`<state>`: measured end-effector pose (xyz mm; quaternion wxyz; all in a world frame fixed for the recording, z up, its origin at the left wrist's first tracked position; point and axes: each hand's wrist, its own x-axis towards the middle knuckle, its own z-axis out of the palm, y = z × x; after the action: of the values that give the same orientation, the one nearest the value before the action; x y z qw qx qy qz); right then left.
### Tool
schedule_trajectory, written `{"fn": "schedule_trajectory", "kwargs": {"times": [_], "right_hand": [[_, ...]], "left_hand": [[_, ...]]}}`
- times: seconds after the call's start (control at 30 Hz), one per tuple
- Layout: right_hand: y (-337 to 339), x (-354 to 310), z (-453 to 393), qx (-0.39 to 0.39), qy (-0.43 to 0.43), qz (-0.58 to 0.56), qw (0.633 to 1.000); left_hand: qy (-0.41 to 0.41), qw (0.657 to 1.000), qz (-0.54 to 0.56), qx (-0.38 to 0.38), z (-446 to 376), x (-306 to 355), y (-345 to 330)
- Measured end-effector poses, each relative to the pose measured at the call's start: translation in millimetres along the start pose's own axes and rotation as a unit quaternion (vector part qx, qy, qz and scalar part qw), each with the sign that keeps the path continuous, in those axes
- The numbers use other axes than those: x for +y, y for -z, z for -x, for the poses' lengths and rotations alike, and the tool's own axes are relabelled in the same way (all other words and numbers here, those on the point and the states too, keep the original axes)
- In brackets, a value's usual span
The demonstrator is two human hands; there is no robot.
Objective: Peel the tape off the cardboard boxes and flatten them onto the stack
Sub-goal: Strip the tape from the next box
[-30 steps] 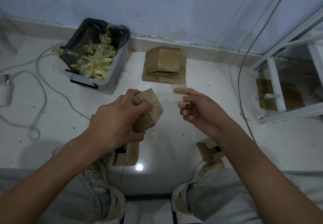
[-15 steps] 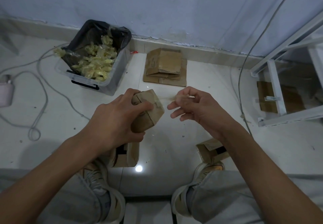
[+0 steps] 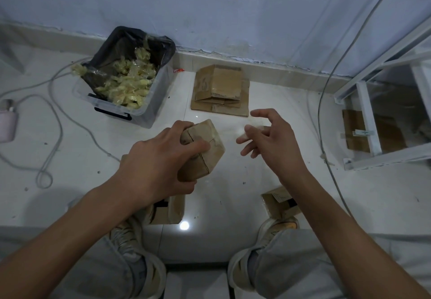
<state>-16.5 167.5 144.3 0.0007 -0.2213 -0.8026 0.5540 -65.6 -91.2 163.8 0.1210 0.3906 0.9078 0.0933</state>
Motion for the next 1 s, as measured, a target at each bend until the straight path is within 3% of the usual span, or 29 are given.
{"fn": "schedule_trajectory", "kwargs": {"times": [0.17, 0.33, 0.5, 0.73, 1.0], "right_hand": [[0, 8, -6, 0.046, 0.000, 0.110, 0.993], [-6, 11, -6, 0.131, 0.060, 0.278, 0.950], [-11, 9, -6, 0.133, 0.089, 0.232, 0.959], [-21, 13, 0, 0.082, 0.141, 0.274, 0.948], [-17, 13, -6, 0.035, 0.008, 0.016, 0.999]], "left_hand": [[-0.011, 1.000, 0.004, 0.025, 0, 3, 4], [-0.022, 0.999, 0.012, 0.043, 0, 8, 7], [-0.024, 0.998, 0.026, 0.044, 1, 7, 6], [-0.025, 0.998, 0.033, 0.041, 2, 8, 7], [-0.030, 0.998, 0.034, 0.039, 2, 8, 7]]}}
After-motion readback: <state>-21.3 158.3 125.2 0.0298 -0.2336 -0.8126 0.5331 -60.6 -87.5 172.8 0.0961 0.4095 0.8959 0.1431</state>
